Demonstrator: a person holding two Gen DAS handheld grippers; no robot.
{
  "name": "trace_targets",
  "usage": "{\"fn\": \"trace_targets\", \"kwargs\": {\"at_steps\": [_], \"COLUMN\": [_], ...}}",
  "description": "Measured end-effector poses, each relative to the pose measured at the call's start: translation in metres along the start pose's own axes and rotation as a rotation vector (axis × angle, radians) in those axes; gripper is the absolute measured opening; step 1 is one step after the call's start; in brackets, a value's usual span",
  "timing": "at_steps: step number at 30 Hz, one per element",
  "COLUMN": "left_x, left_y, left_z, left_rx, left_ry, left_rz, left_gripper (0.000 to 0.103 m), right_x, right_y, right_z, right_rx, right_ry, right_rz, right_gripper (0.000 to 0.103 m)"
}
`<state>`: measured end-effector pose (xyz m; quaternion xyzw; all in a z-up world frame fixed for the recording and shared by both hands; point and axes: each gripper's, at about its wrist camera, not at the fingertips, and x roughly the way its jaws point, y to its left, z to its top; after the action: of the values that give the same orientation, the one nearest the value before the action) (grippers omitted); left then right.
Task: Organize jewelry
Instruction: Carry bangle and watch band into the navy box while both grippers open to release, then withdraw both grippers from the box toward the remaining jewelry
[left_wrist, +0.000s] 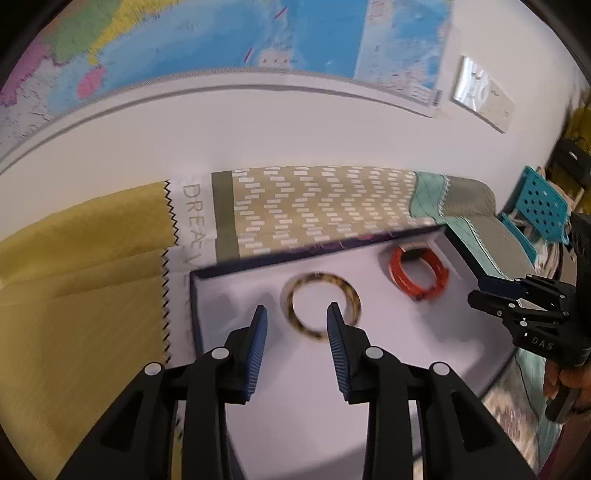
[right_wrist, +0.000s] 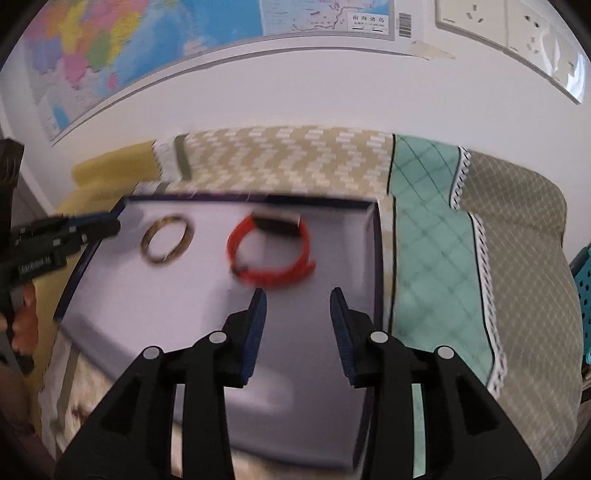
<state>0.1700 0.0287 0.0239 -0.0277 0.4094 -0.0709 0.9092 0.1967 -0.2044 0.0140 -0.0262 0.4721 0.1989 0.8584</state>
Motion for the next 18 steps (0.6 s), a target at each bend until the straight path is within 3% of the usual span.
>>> {"fn": "trace_targets", "kwargs": {"at_steps": [4, 11, 15, 18], "left_x": [-0.024, -0.052, -0.058, -0.067], "left_y": [-0.003, -0.017, -0.023, -0.027], "left_z": [-0.025, -0.074, -0.099, -0.111], "left_rx": [0.034, 0.093, 0.113, 0.133], "left_ry": [-0.034, -0.039, -0.018, -0.027], "left_rz": [-0.02, -0.039, -0.061, -0.058], "left_gripper": [0.036, 0.052, 0.054, 0.059], "right_x": [-0.017, -0.067, -0.083, -0.087], "right_y": [0.003, 0.029, 0.049, 0.067], "right_z": [-0.024, -0.058, -0.084, -0.102], "right_rx": [0.002, -0.033, -0.084, -0.147], "right_ry": [-0.002, -0.099, -0.089, -0.062], "right_rz": [0.033, 0.153, 0.213, 0.212], "right_gripper": [0.036, 0.04, 0.04, 0.04]}}
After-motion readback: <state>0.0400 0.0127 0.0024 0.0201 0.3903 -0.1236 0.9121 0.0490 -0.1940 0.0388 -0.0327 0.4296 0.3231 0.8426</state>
